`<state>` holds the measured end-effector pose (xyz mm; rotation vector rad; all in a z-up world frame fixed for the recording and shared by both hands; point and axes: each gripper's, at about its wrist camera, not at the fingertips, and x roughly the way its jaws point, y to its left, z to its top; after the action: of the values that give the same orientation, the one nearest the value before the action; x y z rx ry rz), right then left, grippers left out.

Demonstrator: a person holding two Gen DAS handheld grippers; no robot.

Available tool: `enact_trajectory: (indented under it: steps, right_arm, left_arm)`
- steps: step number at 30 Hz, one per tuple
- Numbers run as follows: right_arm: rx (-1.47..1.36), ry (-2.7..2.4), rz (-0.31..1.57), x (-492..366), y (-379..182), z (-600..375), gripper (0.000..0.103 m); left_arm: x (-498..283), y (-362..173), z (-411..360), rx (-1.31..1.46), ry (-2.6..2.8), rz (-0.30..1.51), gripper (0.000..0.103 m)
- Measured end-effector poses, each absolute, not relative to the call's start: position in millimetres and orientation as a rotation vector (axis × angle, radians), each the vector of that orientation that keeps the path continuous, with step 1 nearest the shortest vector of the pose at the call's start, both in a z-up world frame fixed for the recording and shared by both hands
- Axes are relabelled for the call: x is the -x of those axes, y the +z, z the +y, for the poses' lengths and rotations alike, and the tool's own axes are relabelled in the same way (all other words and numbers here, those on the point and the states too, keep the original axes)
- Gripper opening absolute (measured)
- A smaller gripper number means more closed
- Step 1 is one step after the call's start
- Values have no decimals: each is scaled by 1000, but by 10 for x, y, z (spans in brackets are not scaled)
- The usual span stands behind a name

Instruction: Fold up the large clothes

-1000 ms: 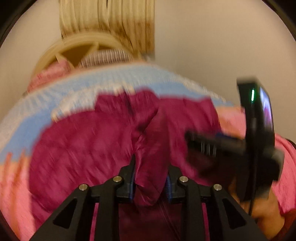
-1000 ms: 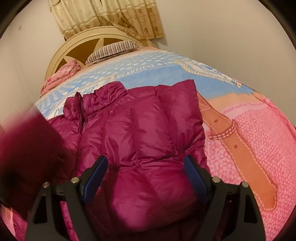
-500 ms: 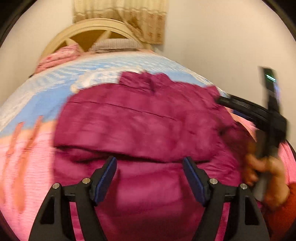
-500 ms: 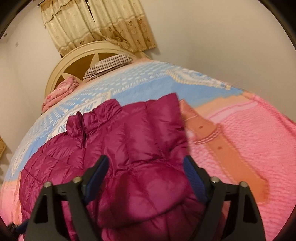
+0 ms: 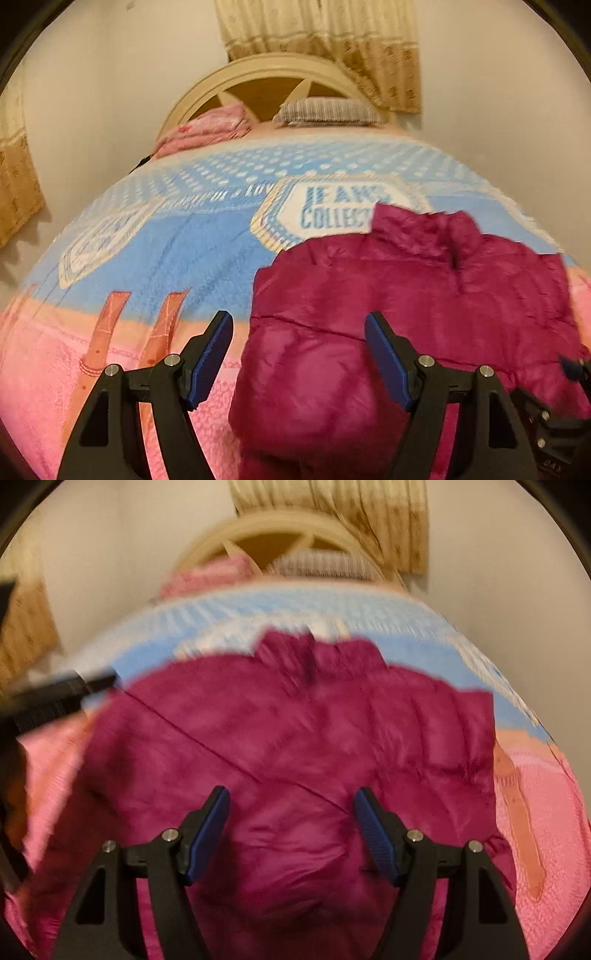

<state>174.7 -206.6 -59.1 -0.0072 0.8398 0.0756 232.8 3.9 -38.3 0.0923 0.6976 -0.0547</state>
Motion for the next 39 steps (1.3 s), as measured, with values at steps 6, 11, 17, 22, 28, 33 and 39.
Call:
enact_trajectory:
  steps: [6,11,17,22,28,33,39]
  right_arm:
    - [-134,99,924,-1872,-868,-2349,76]
    - [-60,88,925,-1872,-921,-2247,80]
    - [-38,68,929,-1903,-938,-2266,81]
    - [-148,79,959,-1952,-766,-2421,80]
    - [-362,-8,929,-2639,-337,-2828,82]
    - [-354,-114,953,-3183,-457,-2882,82]
    - [-324,-126,974,-3215,-645,-2830,82]
  left_arm:
    - [-2406,-874,228,0,-7,782,76]
    - [-2452,-1000,381,93,13,851,93]
    - [-2426,-984,263,11,66,848,97]
    - [-2305,-911,462,134,62,797,97]
    - [-2206,-787,378,89,63,712,97]
    - [-2229,-790,423,115,45,714,97]
    - [-2257,-828,379,90,55,747,97]
